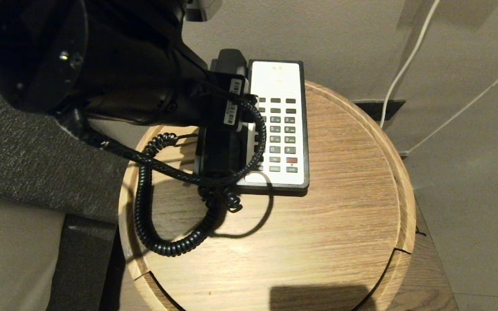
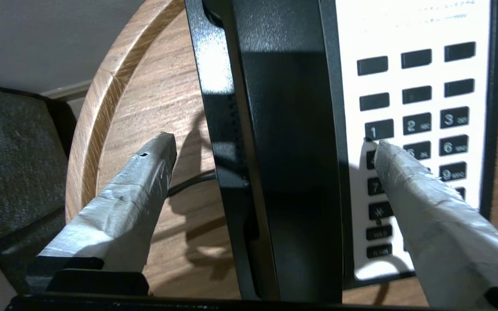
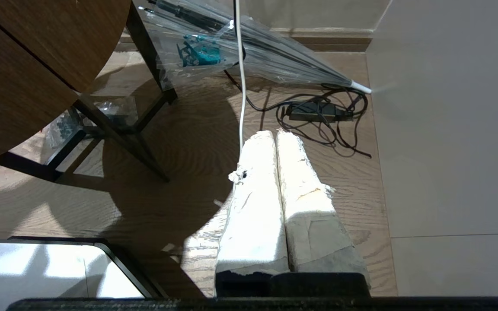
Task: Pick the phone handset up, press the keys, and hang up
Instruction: Pick up the desk phone handset
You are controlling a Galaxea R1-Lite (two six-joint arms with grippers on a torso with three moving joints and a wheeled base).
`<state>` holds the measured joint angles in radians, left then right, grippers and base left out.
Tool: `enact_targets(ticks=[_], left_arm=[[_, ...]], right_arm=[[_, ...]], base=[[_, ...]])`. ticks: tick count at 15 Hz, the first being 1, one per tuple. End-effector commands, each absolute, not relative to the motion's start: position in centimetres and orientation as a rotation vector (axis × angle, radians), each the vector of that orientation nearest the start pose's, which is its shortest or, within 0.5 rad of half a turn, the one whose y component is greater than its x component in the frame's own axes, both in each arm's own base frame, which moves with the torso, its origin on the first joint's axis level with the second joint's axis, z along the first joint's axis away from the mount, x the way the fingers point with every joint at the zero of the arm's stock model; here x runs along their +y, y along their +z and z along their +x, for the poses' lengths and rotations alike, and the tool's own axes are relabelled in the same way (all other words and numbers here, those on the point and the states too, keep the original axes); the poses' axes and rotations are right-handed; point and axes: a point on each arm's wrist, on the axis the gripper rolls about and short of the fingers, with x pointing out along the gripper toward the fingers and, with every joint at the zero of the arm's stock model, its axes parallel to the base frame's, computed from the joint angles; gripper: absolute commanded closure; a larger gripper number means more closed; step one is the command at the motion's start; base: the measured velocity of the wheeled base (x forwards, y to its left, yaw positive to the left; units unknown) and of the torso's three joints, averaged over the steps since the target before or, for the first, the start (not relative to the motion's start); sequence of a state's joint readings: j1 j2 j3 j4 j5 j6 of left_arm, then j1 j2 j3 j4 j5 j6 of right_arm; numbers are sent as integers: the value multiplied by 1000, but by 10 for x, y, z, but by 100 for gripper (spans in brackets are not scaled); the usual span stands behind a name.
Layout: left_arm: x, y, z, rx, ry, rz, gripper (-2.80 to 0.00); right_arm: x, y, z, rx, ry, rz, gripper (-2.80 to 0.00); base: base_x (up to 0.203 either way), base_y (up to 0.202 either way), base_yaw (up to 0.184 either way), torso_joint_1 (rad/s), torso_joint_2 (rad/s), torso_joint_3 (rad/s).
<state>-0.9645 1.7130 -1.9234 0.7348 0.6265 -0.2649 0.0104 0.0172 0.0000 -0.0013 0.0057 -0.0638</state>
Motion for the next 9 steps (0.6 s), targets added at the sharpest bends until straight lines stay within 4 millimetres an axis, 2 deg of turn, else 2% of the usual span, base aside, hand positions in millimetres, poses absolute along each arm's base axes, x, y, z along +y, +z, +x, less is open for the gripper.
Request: enact_targets(ticks=[1, 4, 5, 6, 9], left_arm=[[-230, 355, 175, 406, -274, 120, -280], [-232, 354, 177, 402, -269, 116, -280], [-232, 354, 178, 402, -264, 117, -167], [-232, 354, 178, 402, -264, 119, 0], [-233, 352, 179, 405, -263, 120, 0]], right_arm=[[0, 76, -22, 15, 17, -64, 0], [0, 76, -22, 15, 17, -64, 0], [0, 76, -22, 15, 17, -64, 0], [0, 76, -22, 15, 17, -64, 0], [0, 76, -22, 15, 17, -64, 0]], base=[[0, 0, 0, 0, 0, 0], [0, 0, 0, 0, 0, 0], [0, 0, 0, 0, 0, 0], [0, 0, 0, 0, 0, 0], [0, 0, 0, 0, 0, 0]])
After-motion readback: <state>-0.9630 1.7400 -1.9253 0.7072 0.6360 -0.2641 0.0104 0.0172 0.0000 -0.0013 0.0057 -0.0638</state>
